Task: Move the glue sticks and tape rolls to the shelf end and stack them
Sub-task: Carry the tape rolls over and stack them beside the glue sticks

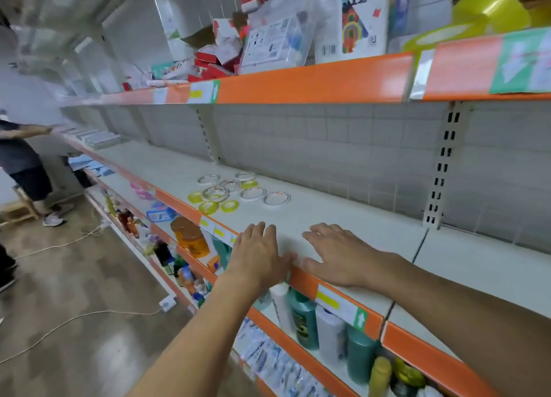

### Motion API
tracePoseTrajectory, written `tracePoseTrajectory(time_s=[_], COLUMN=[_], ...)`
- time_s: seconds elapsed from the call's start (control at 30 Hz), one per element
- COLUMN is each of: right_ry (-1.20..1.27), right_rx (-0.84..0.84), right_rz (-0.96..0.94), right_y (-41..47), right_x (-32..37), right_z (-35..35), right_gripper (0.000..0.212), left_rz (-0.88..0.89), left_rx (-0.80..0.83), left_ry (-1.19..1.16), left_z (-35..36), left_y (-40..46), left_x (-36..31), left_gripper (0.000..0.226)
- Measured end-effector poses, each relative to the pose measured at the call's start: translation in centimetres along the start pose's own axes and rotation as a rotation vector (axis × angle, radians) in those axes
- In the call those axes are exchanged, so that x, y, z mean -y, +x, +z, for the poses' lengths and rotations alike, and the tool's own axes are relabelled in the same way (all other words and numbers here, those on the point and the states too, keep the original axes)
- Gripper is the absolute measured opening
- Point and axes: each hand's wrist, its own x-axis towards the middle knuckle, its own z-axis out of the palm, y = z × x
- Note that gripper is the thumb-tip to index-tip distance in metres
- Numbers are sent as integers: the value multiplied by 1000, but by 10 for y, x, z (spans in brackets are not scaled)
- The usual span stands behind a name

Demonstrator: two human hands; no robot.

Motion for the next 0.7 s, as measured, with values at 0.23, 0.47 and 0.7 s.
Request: tracePoseTrajectory(time_s=[0.23, 0.47, 0.7], right_ry=[-13, -14, 12], right_rx=[25, 20, 8], right_rz=[42, 64, 68], right_y=[64, 143, 235], right_x=[13, 18, 25], right_z=[4, 16, 23], right_gripper=[64, 61, 60], left_rz=[33, 54, 58], left_rx=[21, 30, 66], left_ry=[-25, -12, 10], left_z=[7, 18, 20], left_y=[50, 112, 183], left_x=[46, 97, 150], left_gripper=[74, 76, 77])
